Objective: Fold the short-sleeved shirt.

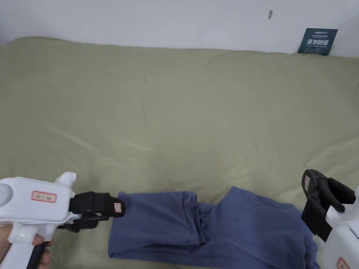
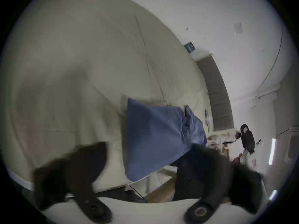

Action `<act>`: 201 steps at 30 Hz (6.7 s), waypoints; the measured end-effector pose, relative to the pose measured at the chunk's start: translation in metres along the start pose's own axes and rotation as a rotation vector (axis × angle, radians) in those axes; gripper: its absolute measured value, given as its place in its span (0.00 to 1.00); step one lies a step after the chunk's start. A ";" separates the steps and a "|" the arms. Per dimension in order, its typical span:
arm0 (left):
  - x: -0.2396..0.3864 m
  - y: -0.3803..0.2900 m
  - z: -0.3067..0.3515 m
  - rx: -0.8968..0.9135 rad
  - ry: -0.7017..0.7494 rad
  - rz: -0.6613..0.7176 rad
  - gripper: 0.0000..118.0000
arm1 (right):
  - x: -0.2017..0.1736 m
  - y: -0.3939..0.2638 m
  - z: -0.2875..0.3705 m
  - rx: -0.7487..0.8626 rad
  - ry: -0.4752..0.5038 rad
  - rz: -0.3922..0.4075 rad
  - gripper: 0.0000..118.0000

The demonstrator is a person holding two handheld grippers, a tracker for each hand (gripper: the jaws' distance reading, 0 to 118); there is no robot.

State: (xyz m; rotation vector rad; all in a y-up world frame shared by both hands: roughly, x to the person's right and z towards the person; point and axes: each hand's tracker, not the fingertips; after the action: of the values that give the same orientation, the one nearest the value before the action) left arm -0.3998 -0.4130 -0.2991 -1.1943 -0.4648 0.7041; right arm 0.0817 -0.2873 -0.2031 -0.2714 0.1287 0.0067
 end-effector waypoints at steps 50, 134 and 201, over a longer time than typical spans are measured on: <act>0.247 -0.041 -0.176 -0.007 0.412 -0.380 0.99 | 0.057 0.018 0.037 0.065 -0.041 -0.061 0.00; -0.168 0.114 0.196 0.118 0.093 0.148 0.17 | 0.038 -0.083 -0.173 -0.665 0.884 -0.745 0.00; 0.309 -0.046 0.015 1.083 0.606 -0.641 0.89 | 0.026 0.101 -0.039 0.199 -0.035 0.088 0.72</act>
State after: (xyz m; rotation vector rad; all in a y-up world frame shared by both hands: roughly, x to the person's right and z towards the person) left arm -0.1813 -0.1925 -0.2612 -0.1474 0.0892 -0.0392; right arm 0.1000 -0.2003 -0.2702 -0.0662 0.1057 0.0859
